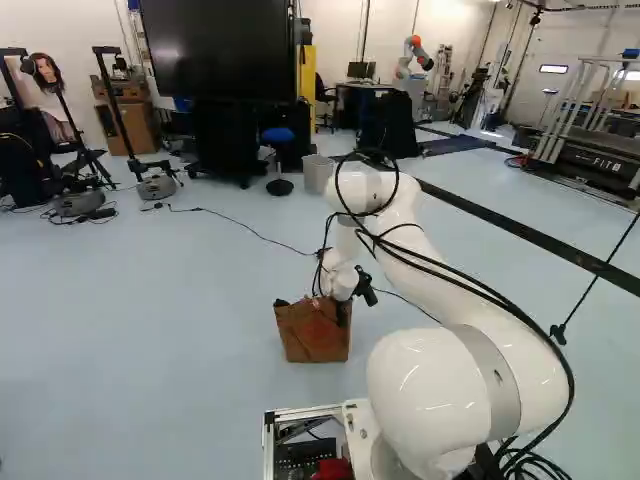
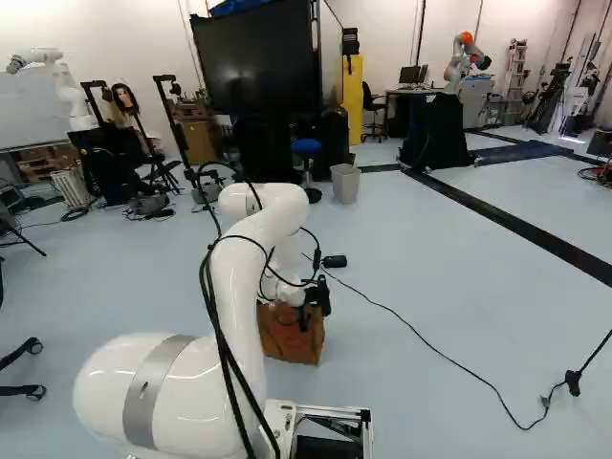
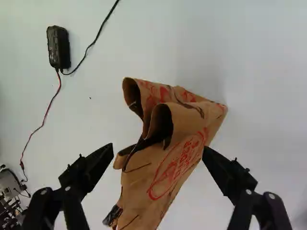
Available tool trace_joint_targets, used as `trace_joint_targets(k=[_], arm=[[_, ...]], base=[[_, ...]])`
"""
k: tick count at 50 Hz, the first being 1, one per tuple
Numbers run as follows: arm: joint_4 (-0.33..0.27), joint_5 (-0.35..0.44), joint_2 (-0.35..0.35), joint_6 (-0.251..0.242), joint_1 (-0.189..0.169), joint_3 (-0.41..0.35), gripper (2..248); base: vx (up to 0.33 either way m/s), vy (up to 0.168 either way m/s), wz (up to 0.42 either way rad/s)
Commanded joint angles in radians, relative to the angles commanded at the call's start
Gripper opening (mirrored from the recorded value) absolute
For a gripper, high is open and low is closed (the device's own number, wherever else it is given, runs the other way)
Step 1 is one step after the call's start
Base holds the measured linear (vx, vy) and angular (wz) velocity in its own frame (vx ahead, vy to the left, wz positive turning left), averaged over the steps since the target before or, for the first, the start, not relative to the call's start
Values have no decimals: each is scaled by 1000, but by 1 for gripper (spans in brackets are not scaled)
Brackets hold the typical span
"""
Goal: Pick up the grocery bag from the ground
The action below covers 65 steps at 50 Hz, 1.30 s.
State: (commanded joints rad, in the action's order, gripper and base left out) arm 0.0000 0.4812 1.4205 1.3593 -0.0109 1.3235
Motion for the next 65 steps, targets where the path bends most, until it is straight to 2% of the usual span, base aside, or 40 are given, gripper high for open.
trace_joint_targets(k=[22, 23, 27, 28, 32, 33, 38, 39, 43, 44, 48, 49, 65], arm=[[0, 0, 62, 0, 0, 57, 247], [0, 0, 62, 0, 0, 57, 215], [0, 0, 63, 0, 0, 58, 215], [0, 0, 63, 0, 0, 58, 176], [0, 0, 63, 0, 0, 58, 176], [0, 0, 63, 0, 0, 58, 139], [0, 0, 63, 0, 0, 58, 139], [0, 0, 63, 0, 0, 58, 102], [0, 0, 63, 0, 0, 58, 102], [0, 0, 63, 0, 0, 58, 64], [0, 0, 63, 0, 0, 58, 64], [0, 0, 63, 0, 0, 58, 31], [0, 0, 59, 0, 0, 55, 24]], base=[[0, 0, 0], [0, 0, 0], [0, 0, 0], [0, 0, 0], [0, 0, 0], [0, 0, 0], [0, 0, 0], [0, 0, 0], [0, 0, 0], [0, 0, 0], [0, 0, 0], [0, 0, 0], [0, 0, 0]])
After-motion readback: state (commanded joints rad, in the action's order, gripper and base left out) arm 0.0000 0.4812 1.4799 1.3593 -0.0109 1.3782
